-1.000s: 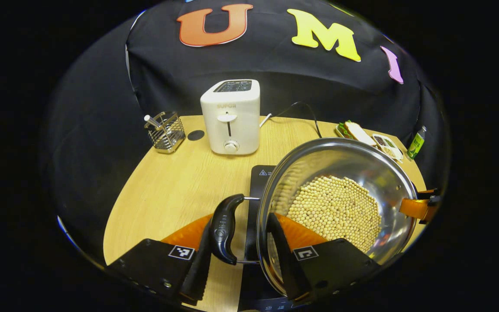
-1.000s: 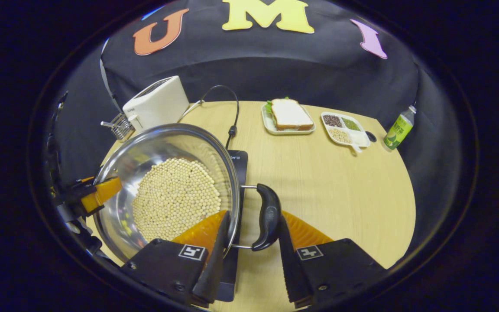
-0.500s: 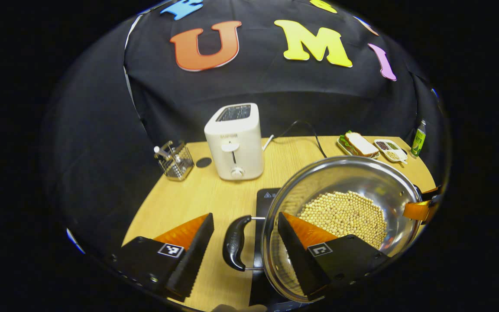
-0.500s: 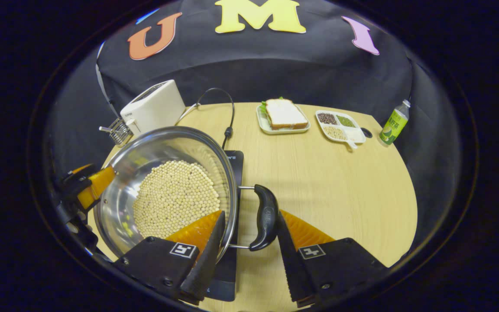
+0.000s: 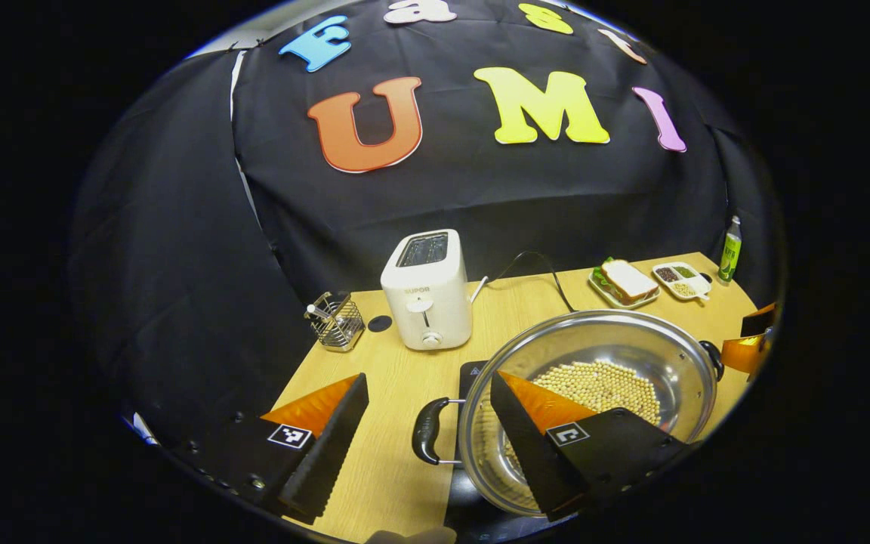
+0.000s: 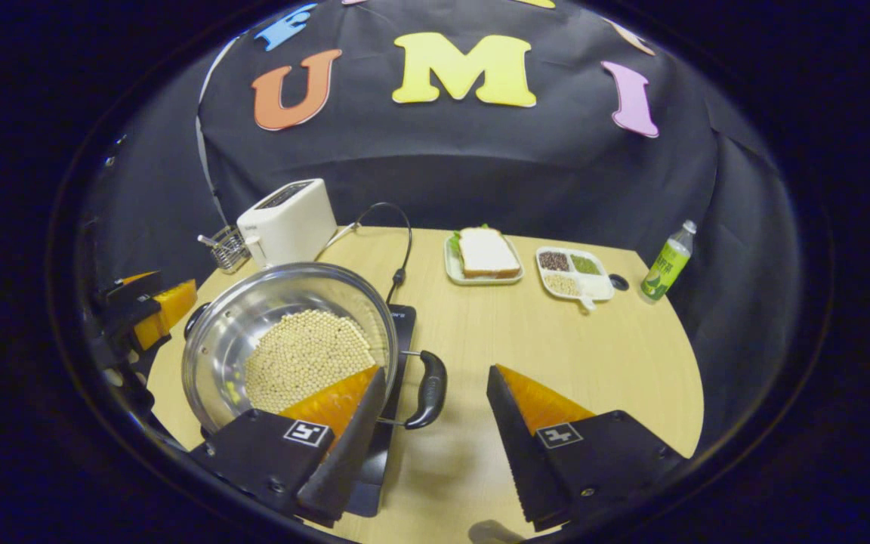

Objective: First push the handle of the pot to place it horizontally, then grasp the pot with both hands and set it on the induction cooktop.

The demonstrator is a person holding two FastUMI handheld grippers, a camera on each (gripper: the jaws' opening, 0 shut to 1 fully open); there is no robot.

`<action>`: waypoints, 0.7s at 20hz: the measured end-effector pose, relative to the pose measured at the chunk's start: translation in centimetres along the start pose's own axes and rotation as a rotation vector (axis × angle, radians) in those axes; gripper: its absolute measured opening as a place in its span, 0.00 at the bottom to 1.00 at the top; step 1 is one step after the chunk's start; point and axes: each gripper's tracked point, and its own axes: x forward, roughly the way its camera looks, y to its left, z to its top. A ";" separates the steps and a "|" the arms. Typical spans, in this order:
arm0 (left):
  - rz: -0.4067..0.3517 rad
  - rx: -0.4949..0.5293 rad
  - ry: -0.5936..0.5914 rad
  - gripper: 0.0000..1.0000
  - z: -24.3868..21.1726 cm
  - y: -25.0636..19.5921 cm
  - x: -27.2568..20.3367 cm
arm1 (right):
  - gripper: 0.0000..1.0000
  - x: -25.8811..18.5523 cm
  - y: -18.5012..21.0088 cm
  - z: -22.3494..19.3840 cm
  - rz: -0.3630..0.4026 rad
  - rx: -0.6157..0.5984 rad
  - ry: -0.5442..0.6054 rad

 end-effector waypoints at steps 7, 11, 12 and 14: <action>-0.054 0.006 -0.070 0.97 2.8 -4.4 -5.1 | 0.85 -4.5 -2.5 1.2 0.009 -0.041 -0.096; -0.067 -0.029 -0.116 0.96 5.1 -7.3 -9.3 | 0.85 -8.7 -5.2 2.9 0.008 -0.066 -0.169; -0.069 -0.040 -0.126 0.96 5.7 -7.9 -10.7 | 0.85 -9.9 -5.9 3.5 0.011 -0.068 -0.195; -0.066 -0.070 -0.167 0.96 7.5 -9.1 -13.4 | 0.85 -12.5 -7.6 4.7 0.015 -0.086 -0.247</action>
